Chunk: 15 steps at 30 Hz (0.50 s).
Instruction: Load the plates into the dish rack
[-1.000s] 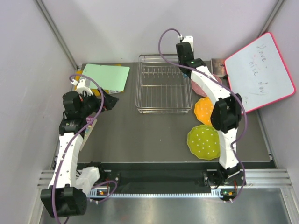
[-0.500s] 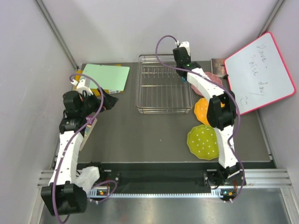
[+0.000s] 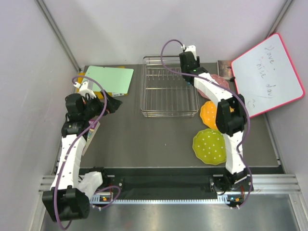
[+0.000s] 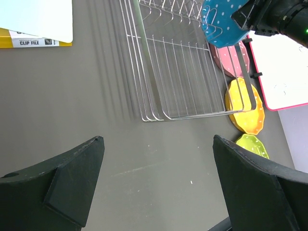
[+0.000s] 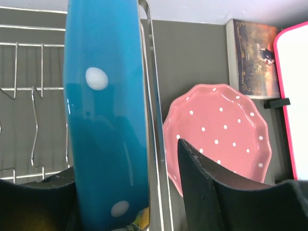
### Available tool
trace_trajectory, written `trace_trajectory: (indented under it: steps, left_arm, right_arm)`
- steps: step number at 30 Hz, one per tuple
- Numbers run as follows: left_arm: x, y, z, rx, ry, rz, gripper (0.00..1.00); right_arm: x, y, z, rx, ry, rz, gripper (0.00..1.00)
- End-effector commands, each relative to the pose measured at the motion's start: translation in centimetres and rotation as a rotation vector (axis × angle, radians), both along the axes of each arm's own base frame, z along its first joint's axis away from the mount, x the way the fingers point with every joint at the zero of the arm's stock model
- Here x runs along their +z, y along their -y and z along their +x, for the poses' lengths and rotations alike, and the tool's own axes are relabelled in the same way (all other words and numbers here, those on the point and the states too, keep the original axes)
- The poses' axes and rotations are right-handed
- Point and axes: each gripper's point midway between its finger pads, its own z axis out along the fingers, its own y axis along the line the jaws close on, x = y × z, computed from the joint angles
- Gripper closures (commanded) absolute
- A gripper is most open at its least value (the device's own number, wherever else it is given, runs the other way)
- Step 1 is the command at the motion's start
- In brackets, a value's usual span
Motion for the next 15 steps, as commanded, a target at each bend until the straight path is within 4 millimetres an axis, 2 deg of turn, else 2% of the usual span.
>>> trace_trajectory:
  steps: [1,4,7,8,10,15]
  left_arm:
    - [1.7,0.1,0.0,-0.014,0.080,0.001,0.01]
    - [2.0,0.2,-0.2,-0.019,0.087,0.002,0.01]
    - [1.8,0.2,-0.3,-0.018,0.082,-0.003,0.01]
    - [1.8,0.2,-0.3,-0.016,0.081,-0.007,0.01]
    - [2.0,0.3,-0.4,-0.022,0.084,-0.008,0.01]
    - [1.7,0.2,-0.4,-0.016,0.079,-0.009,0.01]
  right_arm:
    - [5.4,0.6,-0.5,-0.018,0.113,0.035,0.49]
    - [5.6,0.6,-0.7,-0.009,0.109,0.040,0.49]
    - [5.7,0.8,-0.7,-0.014,0.116,0.026,0.53]
    - [6.2,1.2,-0.6,-0.034,0.135,0.020,0.65]
    - [6.9,1.6,-0.5,-0.051,0.157,0.021,1.00]
    - [7.1,0.5,-0.6,0.008,0.140,0.100,1.00]
